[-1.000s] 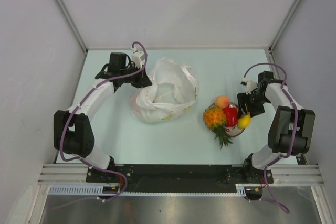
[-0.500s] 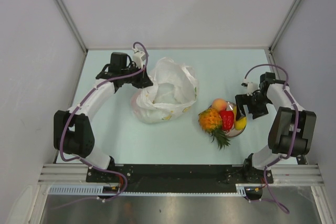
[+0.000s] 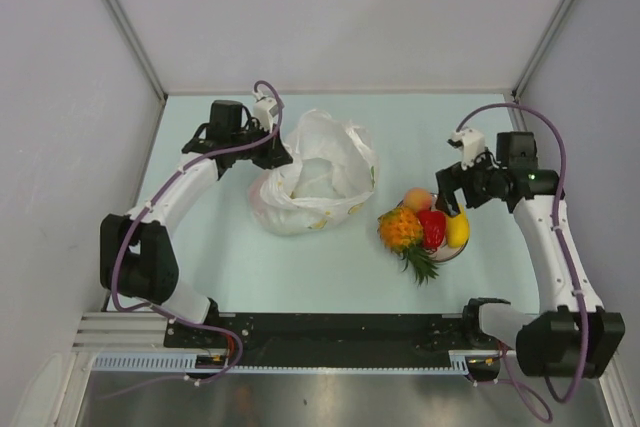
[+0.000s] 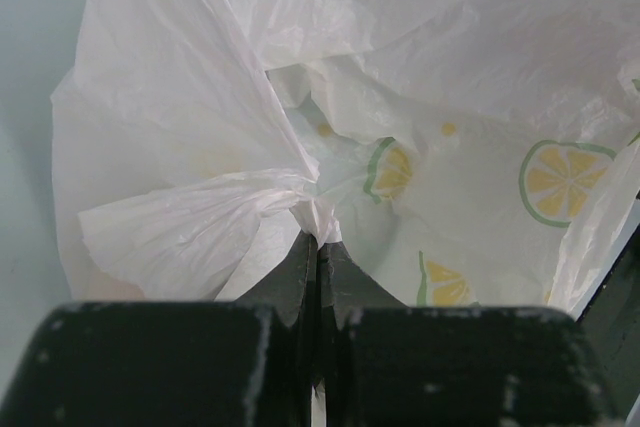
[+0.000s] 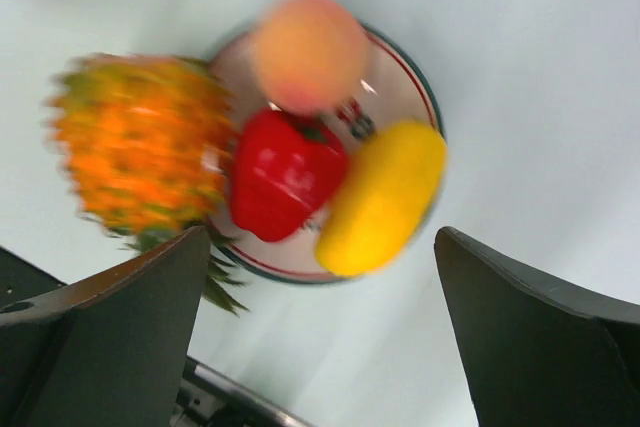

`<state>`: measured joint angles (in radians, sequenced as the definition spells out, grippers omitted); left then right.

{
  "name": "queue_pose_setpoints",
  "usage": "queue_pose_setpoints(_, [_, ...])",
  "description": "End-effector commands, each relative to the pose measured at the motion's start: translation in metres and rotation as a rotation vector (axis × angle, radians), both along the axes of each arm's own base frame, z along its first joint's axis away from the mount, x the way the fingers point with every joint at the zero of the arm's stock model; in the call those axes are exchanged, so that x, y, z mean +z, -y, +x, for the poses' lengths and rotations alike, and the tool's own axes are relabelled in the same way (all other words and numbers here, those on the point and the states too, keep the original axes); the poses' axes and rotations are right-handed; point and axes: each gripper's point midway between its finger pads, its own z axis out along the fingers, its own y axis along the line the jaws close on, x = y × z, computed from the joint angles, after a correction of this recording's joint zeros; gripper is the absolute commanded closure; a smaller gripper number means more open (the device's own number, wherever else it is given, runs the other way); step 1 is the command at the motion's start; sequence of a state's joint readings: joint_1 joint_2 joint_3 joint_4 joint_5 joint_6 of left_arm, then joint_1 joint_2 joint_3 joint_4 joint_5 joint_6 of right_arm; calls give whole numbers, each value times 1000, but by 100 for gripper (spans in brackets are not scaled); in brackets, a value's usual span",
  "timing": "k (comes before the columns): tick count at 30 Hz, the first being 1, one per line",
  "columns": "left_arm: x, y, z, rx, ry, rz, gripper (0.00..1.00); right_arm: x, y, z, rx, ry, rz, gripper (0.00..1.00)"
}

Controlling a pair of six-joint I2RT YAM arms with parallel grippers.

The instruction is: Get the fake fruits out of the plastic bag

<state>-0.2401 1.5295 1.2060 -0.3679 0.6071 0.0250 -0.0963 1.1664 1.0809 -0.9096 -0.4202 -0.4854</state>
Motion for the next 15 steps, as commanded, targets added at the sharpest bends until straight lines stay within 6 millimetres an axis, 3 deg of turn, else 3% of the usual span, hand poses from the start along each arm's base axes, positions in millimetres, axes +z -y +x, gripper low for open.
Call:
queue_pose_setpoints(1, [34,6,-3,-20,79,-45,100,71,-67,9,212,281,79,0])
queue_pose_setpoints(3, [44,5,-4,-20,103,-50,100,110,-92,6,267,382,156,2])
queue_pose_setpoints(4, [45,5,-7,-22,104,-48,100,132,-117,4,341,451,214,4])
queue_pose_setpoints(5, [51,4,-11,-26,117,-51,100,150,-129,4,362,499,248,7])
queue_pose_setpoints(7, [54,3,-17,-31,123,-50,100,172,-157,10,382,551,321,20])
queue_pose_setpoints(8, [60,1,-23,-33,139,-55,100,180,-182,2,442,560,357,24])
queue_pose_setpoints(10, [63,-1,-31,-35,144,-53,100,179,-211,12,467,551,398,32])
queue_pose_setpoints(11, [63,-2,-36,-37,149,-48,100,177,-236,1,528,540,415,34])
queue_pose_setpoints(12, [72,-5,-43,-35,175,-49,100,174,-249,3,537,537,415,39])
queue_pose_setpoints(13, [74,-8,-48,-34,179,-41,100,165,-265,13,526,539,403,42])
queue_pose_setpoints(15, [88,-13,-63,-49,235,-28,99,149,-299,8,550,514,402,49])
